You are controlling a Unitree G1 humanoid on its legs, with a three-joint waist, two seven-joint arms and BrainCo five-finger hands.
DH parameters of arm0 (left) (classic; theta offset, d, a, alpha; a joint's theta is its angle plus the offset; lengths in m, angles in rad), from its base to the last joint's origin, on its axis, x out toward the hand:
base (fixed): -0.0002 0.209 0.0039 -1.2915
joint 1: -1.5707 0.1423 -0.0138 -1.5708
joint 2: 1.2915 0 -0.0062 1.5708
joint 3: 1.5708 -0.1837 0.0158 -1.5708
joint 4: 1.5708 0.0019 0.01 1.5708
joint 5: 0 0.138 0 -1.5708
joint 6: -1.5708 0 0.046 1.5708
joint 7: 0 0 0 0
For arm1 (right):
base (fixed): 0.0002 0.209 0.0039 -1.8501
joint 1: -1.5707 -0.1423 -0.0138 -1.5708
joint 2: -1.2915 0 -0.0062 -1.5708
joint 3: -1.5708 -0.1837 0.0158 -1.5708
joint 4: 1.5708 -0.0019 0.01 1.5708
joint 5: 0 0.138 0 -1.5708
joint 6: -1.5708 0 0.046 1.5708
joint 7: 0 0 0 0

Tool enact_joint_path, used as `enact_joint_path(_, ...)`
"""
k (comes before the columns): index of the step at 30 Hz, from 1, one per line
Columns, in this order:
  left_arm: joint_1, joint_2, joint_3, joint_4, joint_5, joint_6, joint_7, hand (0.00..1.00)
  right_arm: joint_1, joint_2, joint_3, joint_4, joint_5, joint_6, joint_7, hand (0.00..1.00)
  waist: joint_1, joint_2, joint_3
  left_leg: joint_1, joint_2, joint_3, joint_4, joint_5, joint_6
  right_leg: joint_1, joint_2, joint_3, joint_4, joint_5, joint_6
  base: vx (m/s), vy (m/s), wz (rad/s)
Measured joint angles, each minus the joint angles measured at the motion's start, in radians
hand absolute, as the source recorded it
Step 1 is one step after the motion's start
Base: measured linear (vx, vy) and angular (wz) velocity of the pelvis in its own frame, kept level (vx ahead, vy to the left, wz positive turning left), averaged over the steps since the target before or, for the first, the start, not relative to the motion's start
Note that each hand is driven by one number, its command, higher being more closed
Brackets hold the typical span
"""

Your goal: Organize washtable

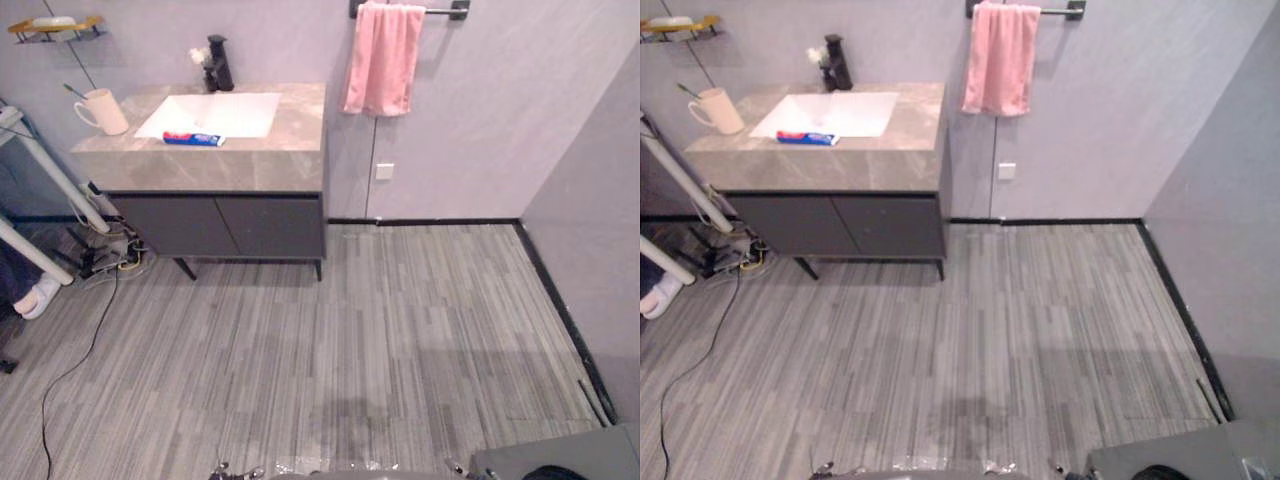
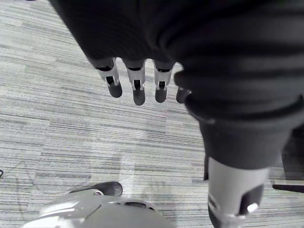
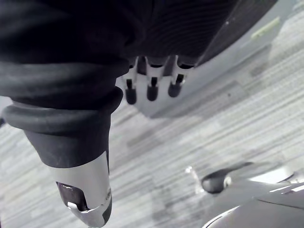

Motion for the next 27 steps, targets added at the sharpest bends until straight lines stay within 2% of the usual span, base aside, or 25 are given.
enact_joint_path(1,-0.003,0.001,0.000,0.000,0.001,0.000,0.000,0.00,-0.011,0.001,-0.001,0.000,-0.011,0.000,-0.001,0.00,0.000,0.007,0.000,0.001,0.001,0.001,-0.004,0.002,-0.003,0.006,0.001,-0.002,-0.013,0.004,0.004,0.04,-0.010,0.00)
enact_joint_path(3,-0.014,0.002,0.000,0.007,0.008,0.000,0.000,0.00,-0.022,0.001,-0.002,0.000,-0.030,0.000,-0.003,0.00,0.000,-0.003,0.017,0.006,0.001,0.001,-0.006,0.002,-0.003,0.020,0.003,-0.004,-0.033,0.010,0.010,0.04,-0.011,0.02)
enact_joint_path(4,-0.019,0.003,-0.001,0.009,0.012,0.000,0.000,0.00,-0.029,0.002,-0.002,0.000,-0.034,0.000,-0.003,0.00,0.000,0.005,0.019,0.010,0.001,0.001,-0.006,0.002,-0.004,0.027,0.003,-0.006,-0.040,0.012,0.008,0.02,-0.009,0.03)
enact_joint_path(5,-0.024,0.003,-0.001,0.013,0.020,0.000,0.000,0.00,-0.034,0.002,-0.002,0.001,-0.035,0.001,-0.003,0.00,0.000,-0.001,0.028,0.014,0.001,0.001,-0.010,0.002,-0.004,0.033,0.003,-0.009,-0.044,0.012,0.008,0.00,0.000,0.00)
enact_joint_path(9,-0.033,0.008,-0.009,0.016,0.026,0.000,0.000,0.00,-0.055,0.009,-0.002,0.002,-0.039,0.001,-0.003,0.00,0.000,0.001,0.036,0.028,0.000,0.003,-0.036,0.018,-0.028,0.043,0.004,-0.012,-0.065,0.023,0.026,0.00,-0.009,-0.02)
enact_joint_path(21,-0.052,0.010,-0.022,0.016,0.027,-0.007,0.000,0.00,-0.096,0.031,-0.002,-0.001,-0.040,0.002,-0.002,0.00,0.001,0.006,0.081,0.036,0.004,0.021,-0.037,0.018,-0.027,0.046,0.007,-0.003,-0.068,0.031,0.012,-0.03,-0.011,-0.03)
enact_joint_path(24,-0.062,0.011,-0.022,0.015,0.027,-0.007,0.000,0.00,-0.106,0.030,-0.003,-0.003,-0.038,0.001,-0.002,0.00,0.000,0.007,0.096,0.016,0.008,0.034,-0.037,0.021,-0.024,0.000,0.007,-0.002,-0.013,0.008,-0.016,-0.05,-0.027,-0.07)
enact_joint_path(27,-0.084,0.022,-0.017,0.014,0.027,-0.006,0.000,0.00,-0.110,0.039,-0.008,-0.015,-0.028,-0.002,-0.002,0.00,-0.001,-0.013,0.119,-0.052,0.018,0.081,0.062,-0.003,-0.035,-0.090,-0.010,-0.003,0.130,-0.070,-0.038,-0.04,-0.068,0.00)
